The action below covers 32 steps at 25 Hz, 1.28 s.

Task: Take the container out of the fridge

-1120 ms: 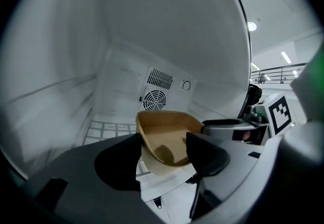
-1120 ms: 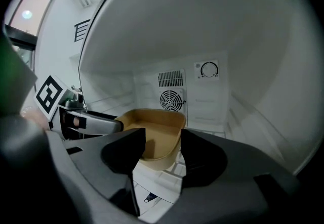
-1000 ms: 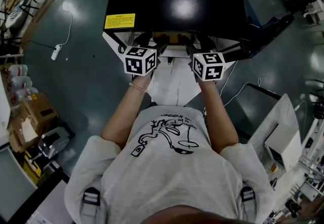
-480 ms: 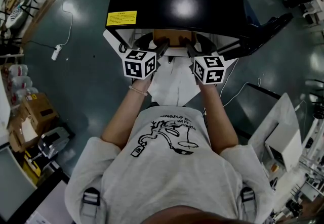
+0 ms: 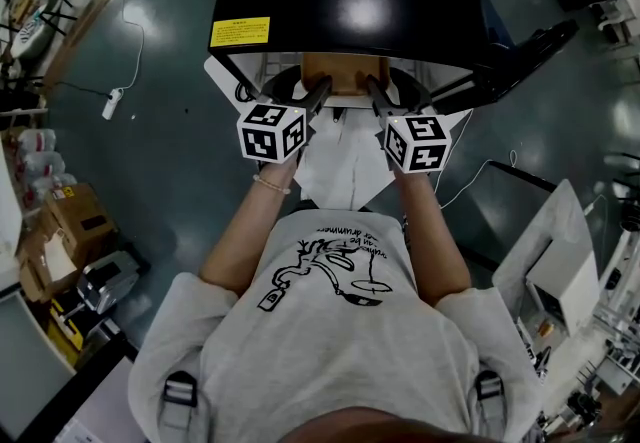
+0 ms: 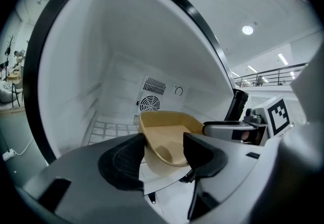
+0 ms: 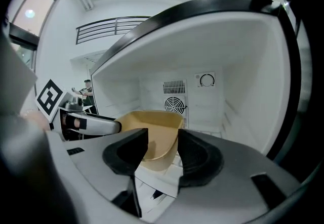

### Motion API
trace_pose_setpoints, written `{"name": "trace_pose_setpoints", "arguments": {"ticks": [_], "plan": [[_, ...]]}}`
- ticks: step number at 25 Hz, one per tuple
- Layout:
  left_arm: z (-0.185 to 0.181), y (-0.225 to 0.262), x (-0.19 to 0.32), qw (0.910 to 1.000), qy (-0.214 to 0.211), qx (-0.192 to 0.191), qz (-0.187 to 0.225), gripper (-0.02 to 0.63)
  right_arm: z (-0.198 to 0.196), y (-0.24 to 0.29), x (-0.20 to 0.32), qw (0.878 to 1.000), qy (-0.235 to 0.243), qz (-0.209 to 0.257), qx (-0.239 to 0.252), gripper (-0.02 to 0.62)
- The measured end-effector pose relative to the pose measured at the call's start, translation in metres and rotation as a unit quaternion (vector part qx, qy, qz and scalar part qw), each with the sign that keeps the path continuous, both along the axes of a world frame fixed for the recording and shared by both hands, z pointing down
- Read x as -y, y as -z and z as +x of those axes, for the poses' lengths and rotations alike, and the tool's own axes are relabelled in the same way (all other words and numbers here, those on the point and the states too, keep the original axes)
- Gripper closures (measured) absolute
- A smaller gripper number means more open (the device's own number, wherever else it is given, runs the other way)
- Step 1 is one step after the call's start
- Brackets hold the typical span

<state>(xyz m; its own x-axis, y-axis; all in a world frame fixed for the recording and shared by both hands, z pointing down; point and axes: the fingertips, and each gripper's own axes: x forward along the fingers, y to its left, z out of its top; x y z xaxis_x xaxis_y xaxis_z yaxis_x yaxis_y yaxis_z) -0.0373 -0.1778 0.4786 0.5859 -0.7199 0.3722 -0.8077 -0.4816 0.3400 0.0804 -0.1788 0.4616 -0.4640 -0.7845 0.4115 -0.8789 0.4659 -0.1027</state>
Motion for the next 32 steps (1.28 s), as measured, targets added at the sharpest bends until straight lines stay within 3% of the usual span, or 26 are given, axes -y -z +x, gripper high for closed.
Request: {"name": "trace_pose_setpoints", "arguments": {"ticks": [32], "plan": [[-0.006, 0.033, -0.028, 0.9993, 0.009, -0.022, 0.028, 0.416, 0.008, 0.026, -0.034, 1.000, -0.007, 0.024, 0.010, 0.445]]}}
